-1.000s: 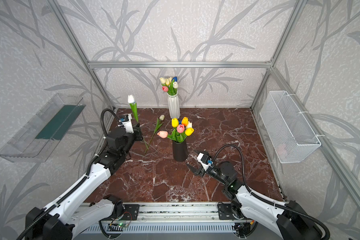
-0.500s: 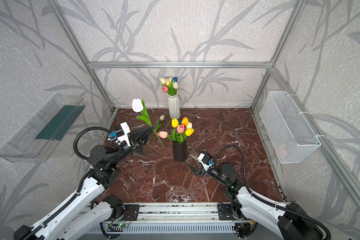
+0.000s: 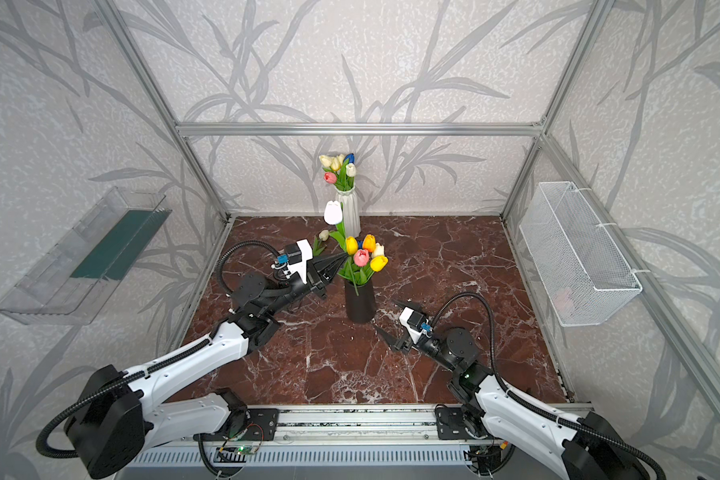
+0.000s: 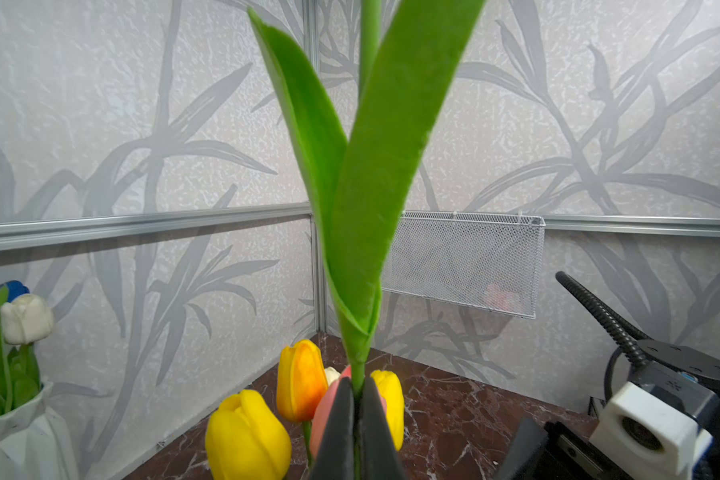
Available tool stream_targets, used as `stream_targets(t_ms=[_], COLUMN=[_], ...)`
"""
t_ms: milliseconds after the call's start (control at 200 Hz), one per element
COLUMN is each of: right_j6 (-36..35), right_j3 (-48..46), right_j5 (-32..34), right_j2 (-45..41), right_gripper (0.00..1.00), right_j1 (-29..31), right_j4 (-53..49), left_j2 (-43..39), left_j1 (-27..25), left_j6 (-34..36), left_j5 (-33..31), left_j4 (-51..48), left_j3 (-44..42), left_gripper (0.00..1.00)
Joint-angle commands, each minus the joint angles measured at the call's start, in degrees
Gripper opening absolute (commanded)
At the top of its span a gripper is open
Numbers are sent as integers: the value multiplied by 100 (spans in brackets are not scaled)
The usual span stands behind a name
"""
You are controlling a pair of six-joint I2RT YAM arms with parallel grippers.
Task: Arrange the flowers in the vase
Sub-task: 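Carry the white tulip over the black cup with the left gripper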
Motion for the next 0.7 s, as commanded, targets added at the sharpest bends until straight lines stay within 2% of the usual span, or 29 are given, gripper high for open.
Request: stream_targets(t_ms=[0, 335, 695], right_j6=[-24, -16, -20], right_j3=[-53, -39, -35], right_j5=[94, 54, 62], right_j2=[-26, 76, 37], right_gripper=[80, 80, 80], right_j1=[35, 32, 27], right_j4=[4, 76, 38], left_j2=[-41, 25, 327], left_j1=[-18, -15, -18], left_j6=[206, 615, 604], left_j5=[-217, -424, -486], left_j4=[339, -323, -262], left_j3=[314, 516, 204], left_gripper=[0, 0, 0])
